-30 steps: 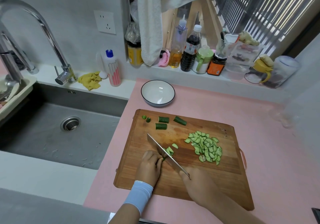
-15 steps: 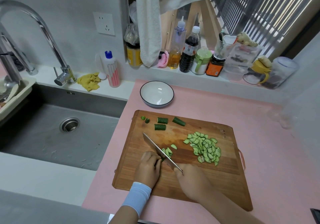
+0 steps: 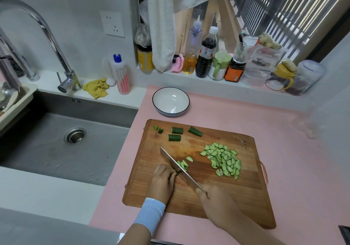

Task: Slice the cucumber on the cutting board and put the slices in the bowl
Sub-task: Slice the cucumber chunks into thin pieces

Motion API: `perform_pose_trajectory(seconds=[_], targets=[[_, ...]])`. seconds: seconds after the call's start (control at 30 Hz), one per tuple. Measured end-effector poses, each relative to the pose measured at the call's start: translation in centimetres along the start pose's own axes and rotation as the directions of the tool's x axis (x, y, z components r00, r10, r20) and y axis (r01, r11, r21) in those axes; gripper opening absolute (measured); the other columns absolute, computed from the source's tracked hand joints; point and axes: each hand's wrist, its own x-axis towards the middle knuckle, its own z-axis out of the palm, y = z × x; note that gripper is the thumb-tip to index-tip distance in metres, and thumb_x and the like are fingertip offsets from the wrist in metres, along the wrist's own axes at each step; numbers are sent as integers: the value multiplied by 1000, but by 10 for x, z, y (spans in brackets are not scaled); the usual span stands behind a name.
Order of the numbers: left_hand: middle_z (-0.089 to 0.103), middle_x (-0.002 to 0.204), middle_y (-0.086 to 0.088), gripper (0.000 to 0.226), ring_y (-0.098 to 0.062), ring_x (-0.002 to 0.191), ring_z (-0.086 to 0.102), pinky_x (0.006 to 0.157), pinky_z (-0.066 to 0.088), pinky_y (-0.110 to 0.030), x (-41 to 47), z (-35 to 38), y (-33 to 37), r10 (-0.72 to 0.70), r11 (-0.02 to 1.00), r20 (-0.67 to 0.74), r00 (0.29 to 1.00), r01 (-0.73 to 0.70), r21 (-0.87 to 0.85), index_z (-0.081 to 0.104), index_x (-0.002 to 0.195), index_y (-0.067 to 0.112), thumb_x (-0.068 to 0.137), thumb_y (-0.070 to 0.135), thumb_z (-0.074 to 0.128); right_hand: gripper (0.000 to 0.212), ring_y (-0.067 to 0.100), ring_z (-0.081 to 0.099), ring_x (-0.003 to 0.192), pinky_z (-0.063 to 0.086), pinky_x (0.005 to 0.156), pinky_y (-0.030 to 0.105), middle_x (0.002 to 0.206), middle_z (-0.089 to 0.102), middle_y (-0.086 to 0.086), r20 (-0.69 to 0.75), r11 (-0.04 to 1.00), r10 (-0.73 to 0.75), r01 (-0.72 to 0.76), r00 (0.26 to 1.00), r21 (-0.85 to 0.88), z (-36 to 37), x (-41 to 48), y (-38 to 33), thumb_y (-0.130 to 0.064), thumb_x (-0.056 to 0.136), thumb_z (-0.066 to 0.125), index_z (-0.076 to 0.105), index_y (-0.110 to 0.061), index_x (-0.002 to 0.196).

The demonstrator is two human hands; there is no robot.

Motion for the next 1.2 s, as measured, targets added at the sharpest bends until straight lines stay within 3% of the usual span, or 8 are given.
perform_pose_trajectory(seconds=[0.3, 0.43, 0.73, 0.87, 1.03, 1.2], targets=[[64, 82, 4, 13, -6, 83, 56, 85, 40, -6, 1, 1, -3, -27, 999, 9, 1000, 27, -26, 73, 79, 12, 75, 3, 82, 41, 7, 44, 53, 32, 50, 25, 56, 48, -6, 15, 1000, 22, -22, 1000, 20, 4, 10, -9, -35, 103, 43, 44, -26, 63], [64, 80, 3, 13, -5, 83, 55, 86, 38, -4, 1, 0, -3, -23, 999, 0, 1000, 23, -32, 73, 78, 11, 74, 2, 82, 36, 14, 52, 59, 41, 59, 32, 58, 53, -5, 19, 999, 36, -37, 999, 19, 9, 22, -15, -37, 101, 43, 50, -21, 70], [62, 83, 1, 12, -10, 86, 54, 87, 37, -6, -2, 0, -2, -13, 1000, 0, 1000, 13, 12, 72, 82, 9, 76, 2, 80, 38, 17, 52, 64, 40, 63, 33, 58, 51, -6, 19, 999, 31, -32, 999, 29, 8, 25, -17, -39, 101, 45, 48, -29, 64], [62, 82, 1, 12, -9, 86, 53, 85, 39, -8, -2, 0, -1, -21, 1000, -4, 1000, 21, 11, 72, 81, 9, 76, 3, 80, 35, 19, 58, 64, 45, 64, 36, 61, 57, -1, -12, 1000, 6, -6, 1000, 17, 9, 20, -14, -38, 101, 44, 53, -21, 71], [62, 81, 2, 13, -10, 86, 53, 81, 44, -14, -1, -2, 1, -12, 1000, -15, 1000, 12, 11, 72, 80, 10, 75, 3, 81, 43, 12, 45, 54, 35, 56, 31, 58, 48, -2, -26, 1000, -6, 6, 1000, 10, 9, 12, -5, -36, 102, 45, 41, -21, 62], [62, 82, 2, 14, -8, 86, 52, 82, 43, -12, -1, -3, 2, 6, 1000, -3, 1000, -6, 9, 71, 80, 11, 75, 2, 81, 41, 10, 47, 59, 34, 56, 27, 63, 51, -4, -11, 1000, -12, 12, 1000, -4, 7, 7, -2, -35, 103, 43, 42, -23, 64]])
